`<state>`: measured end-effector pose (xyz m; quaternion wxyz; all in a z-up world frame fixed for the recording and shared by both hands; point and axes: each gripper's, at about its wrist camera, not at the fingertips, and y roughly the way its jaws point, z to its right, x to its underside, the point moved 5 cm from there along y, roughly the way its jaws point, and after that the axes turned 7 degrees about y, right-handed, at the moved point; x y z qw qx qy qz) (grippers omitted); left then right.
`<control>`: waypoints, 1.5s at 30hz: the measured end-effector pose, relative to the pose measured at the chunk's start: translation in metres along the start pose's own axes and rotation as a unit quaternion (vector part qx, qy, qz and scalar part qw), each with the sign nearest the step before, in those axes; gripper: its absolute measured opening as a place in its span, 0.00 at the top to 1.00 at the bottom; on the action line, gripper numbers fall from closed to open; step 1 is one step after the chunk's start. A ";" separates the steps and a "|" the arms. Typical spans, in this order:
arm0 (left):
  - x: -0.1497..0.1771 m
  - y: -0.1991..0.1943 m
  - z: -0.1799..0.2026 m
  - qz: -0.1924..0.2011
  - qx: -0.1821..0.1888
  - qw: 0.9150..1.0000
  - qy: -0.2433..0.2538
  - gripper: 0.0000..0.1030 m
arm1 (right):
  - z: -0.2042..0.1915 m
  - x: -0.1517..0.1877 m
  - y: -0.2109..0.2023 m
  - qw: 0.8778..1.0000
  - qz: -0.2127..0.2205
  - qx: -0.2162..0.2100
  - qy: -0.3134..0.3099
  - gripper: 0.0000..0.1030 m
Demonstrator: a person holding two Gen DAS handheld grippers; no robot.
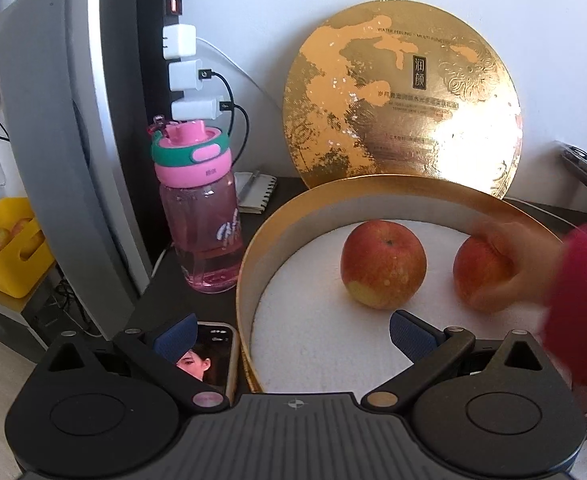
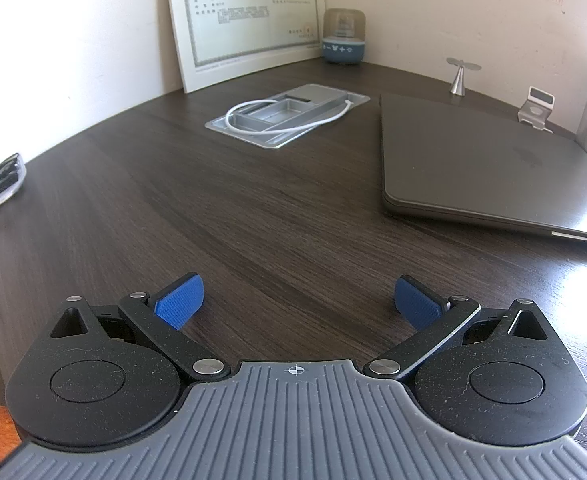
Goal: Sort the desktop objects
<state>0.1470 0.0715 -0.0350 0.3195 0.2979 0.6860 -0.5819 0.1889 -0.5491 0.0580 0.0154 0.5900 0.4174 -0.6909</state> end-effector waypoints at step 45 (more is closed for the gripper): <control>-0.004 -0.038 0.044 0.051 0.084 0.993 0.062 0.01 | -0.001 0.000 0.000 1.000 0.001 0.000 0.000 0.00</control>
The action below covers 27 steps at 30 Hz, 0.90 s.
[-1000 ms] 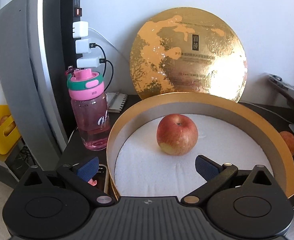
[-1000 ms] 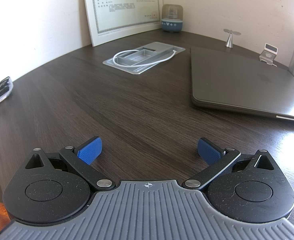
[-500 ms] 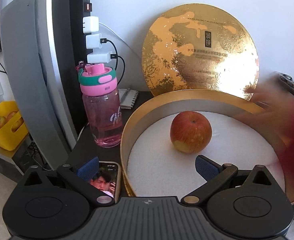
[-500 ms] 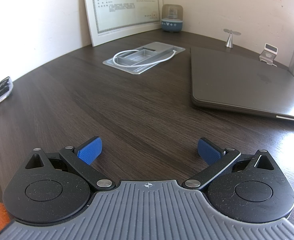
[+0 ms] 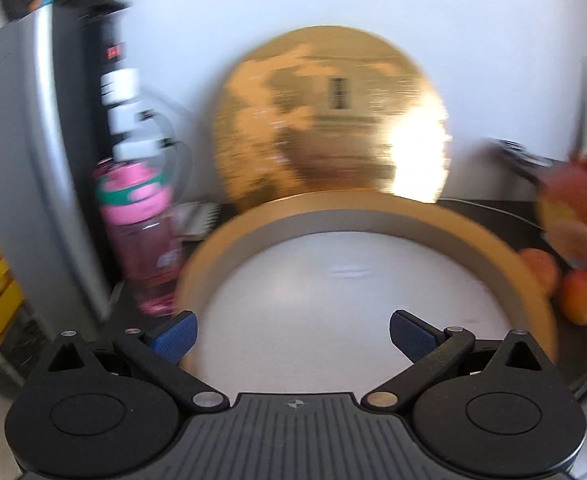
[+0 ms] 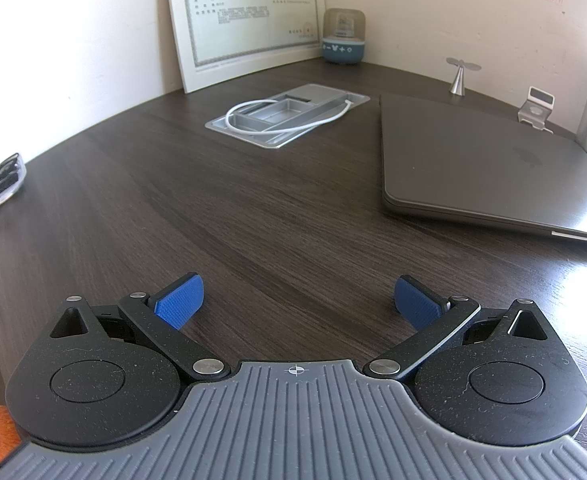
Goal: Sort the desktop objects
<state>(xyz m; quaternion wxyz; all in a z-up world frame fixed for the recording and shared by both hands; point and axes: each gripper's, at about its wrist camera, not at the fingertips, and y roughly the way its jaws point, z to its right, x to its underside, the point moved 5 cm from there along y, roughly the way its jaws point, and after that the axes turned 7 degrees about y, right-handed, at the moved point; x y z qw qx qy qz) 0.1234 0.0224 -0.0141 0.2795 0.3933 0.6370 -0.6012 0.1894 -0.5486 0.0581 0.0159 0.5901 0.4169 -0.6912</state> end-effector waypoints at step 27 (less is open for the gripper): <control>-0.004 -0.013 0.105 -0.024 0.077 0.993 0.084 0.00 | 0.000 0.000 0.000 1.000 0.000 0.000 0.000 0.00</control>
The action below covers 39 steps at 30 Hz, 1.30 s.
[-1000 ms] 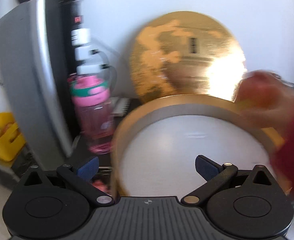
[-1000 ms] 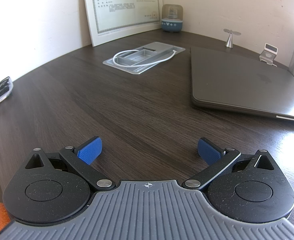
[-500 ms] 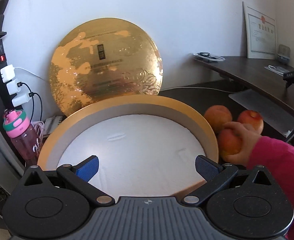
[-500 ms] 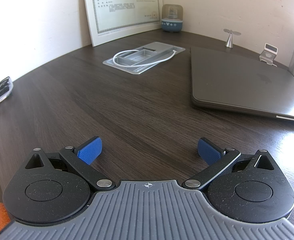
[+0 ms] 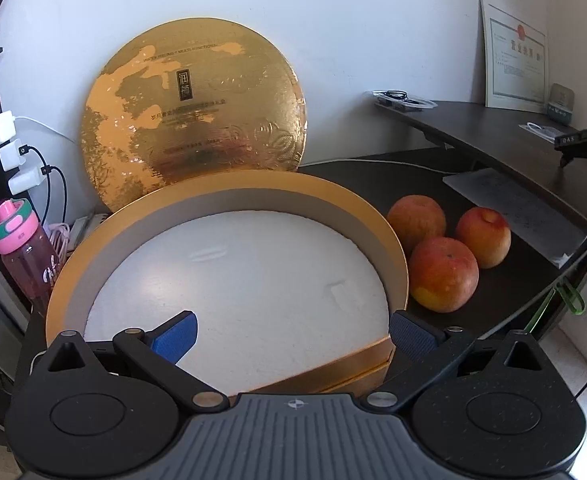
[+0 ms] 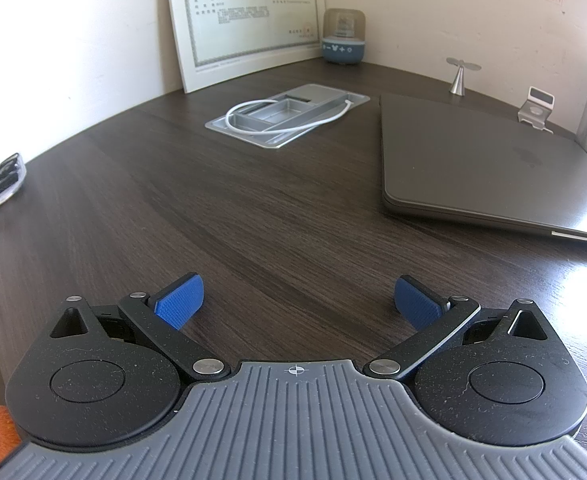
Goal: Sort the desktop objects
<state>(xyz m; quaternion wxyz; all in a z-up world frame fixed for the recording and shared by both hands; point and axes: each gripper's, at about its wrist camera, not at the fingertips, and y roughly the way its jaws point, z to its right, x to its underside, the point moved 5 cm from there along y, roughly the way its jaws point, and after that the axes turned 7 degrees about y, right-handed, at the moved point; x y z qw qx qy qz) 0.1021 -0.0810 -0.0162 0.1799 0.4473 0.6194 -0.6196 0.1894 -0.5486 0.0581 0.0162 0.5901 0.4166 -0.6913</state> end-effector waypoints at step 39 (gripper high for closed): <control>0.061 -0.021 -0.021 -0.063 -0.018 0.996 -0.055 0.01 | -0.058 0.274 -0.276 0.935 -0.020 -0.268 -0.233 0.00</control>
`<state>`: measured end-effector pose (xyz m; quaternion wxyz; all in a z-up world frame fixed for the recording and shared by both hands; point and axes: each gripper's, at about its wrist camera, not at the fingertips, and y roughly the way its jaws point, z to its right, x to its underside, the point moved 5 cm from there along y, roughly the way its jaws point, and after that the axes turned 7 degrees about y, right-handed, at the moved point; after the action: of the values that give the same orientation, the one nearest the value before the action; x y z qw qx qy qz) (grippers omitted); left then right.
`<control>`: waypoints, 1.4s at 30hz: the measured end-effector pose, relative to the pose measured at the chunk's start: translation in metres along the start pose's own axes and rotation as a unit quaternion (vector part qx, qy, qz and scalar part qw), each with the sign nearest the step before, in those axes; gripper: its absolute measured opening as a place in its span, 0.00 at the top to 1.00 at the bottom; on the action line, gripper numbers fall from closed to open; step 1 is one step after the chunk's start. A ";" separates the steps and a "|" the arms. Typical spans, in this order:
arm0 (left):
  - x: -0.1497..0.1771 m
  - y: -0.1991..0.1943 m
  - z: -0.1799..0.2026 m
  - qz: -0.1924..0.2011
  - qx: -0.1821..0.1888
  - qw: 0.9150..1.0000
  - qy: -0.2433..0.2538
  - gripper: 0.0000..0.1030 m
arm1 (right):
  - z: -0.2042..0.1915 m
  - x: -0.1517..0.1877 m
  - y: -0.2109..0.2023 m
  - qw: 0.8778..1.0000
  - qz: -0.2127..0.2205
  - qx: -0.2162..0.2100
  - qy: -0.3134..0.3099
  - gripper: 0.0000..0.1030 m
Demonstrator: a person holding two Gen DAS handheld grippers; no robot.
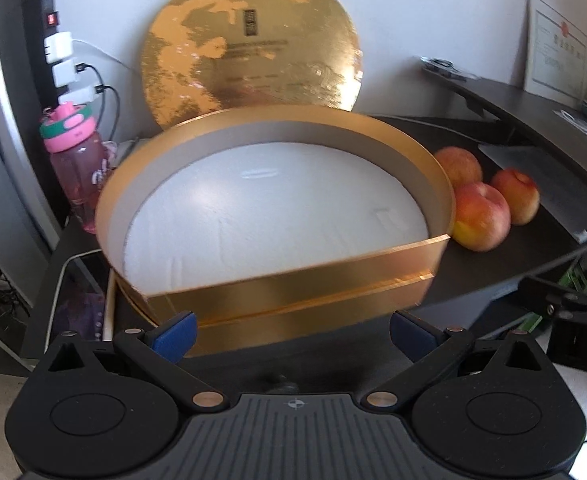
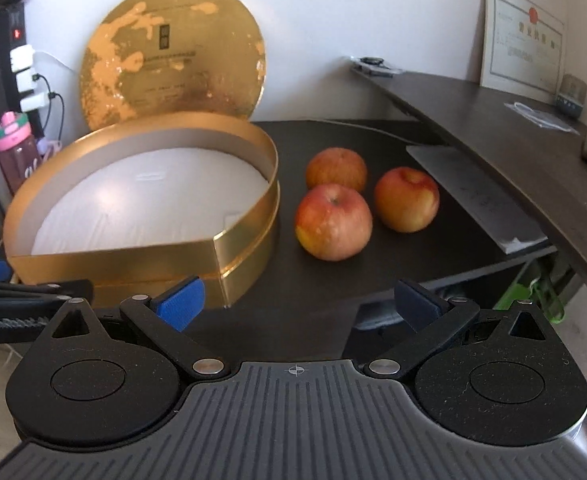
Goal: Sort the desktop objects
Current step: 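Move the right tool toward the red apples beside the box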
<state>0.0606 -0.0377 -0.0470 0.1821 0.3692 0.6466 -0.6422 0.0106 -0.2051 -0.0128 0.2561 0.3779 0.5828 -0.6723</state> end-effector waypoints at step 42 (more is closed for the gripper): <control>-0.006 0.046 -0.008 -0.073 0.017 0.997 -0.022 0.01 | 0.036 -0.025 0.089 0.992 0.038 -0.071 0.096 0.00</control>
<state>0.0990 -0.0361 -0.0734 0.1423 0.3098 0.6568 -0.6726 0.0880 -0.2597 -0.0439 0.2505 0.4433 0.6365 -0.5793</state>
